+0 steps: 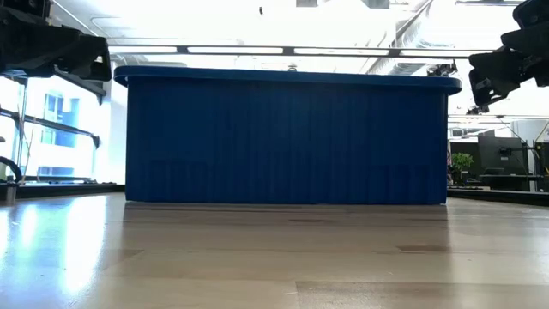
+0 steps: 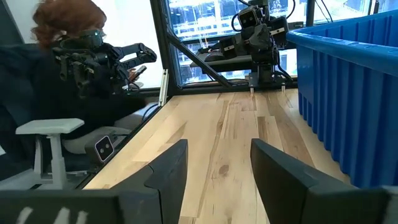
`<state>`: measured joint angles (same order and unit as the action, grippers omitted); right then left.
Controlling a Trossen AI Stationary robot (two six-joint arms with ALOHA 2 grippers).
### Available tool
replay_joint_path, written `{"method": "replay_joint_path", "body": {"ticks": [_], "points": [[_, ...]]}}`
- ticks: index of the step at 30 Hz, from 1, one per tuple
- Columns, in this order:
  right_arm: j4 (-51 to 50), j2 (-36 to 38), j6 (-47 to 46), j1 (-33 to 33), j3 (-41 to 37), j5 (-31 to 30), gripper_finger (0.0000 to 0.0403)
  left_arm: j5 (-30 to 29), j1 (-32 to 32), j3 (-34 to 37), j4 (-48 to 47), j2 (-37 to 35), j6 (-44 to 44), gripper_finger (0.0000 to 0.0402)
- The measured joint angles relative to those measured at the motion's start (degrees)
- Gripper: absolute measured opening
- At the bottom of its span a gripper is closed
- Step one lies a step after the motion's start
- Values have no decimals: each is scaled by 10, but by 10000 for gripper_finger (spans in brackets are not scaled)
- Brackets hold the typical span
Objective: Pick and place slides into bin
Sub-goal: Return to Home Position
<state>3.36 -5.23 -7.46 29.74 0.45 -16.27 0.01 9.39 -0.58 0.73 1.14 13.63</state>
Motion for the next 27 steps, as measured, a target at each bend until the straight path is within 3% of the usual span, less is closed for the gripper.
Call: {"method": "replay_joint_path", "body": {"ticks": [27], "points": [[0, 0, 0, 0, 0, 0, 156, 0, 0, 0, 0, 0, 0, 127]]}}
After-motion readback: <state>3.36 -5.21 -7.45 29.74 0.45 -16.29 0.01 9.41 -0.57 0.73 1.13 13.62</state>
